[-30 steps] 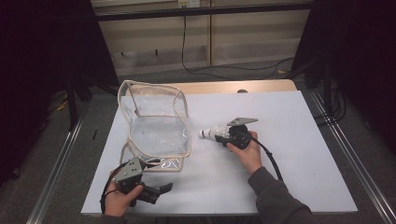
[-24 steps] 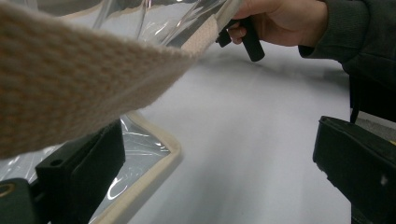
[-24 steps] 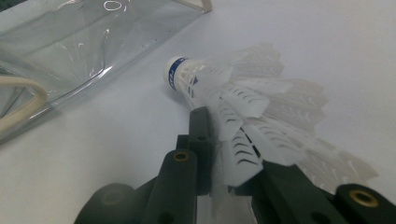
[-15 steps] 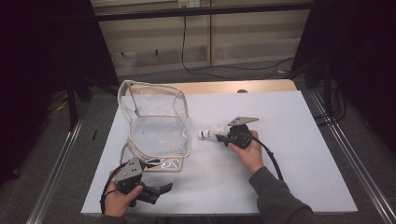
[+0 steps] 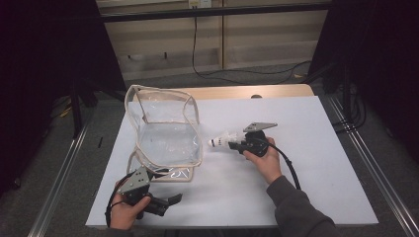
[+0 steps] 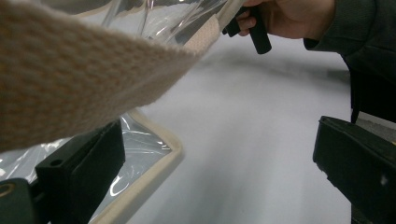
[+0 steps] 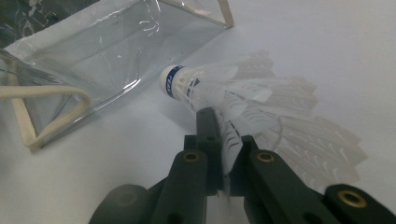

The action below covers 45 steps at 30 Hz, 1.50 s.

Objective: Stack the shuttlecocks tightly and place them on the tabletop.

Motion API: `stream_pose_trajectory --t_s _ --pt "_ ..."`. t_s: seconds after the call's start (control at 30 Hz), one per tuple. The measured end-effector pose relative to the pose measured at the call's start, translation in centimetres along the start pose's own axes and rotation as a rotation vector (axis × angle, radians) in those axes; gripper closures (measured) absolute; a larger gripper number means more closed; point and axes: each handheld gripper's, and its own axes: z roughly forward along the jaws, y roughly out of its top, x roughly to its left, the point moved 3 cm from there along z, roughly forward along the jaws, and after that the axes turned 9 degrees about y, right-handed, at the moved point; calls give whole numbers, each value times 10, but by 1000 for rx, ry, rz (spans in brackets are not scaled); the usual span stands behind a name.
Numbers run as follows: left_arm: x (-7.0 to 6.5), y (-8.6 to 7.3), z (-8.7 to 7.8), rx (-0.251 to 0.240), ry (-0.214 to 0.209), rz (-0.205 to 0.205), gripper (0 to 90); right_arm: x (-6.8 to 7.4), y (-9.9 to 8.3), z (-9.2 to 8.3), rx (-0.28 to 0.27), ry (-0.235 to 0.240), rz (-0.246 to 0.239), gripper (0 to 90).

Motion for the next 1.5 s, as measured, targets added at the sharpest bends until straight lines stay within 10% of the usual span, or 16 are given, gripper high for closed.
stream_pose_trajectory --t_s 1.5 --pt "-2 3 2 -14 -5 -8 21 21 73 -69 -16 59 -78 880"
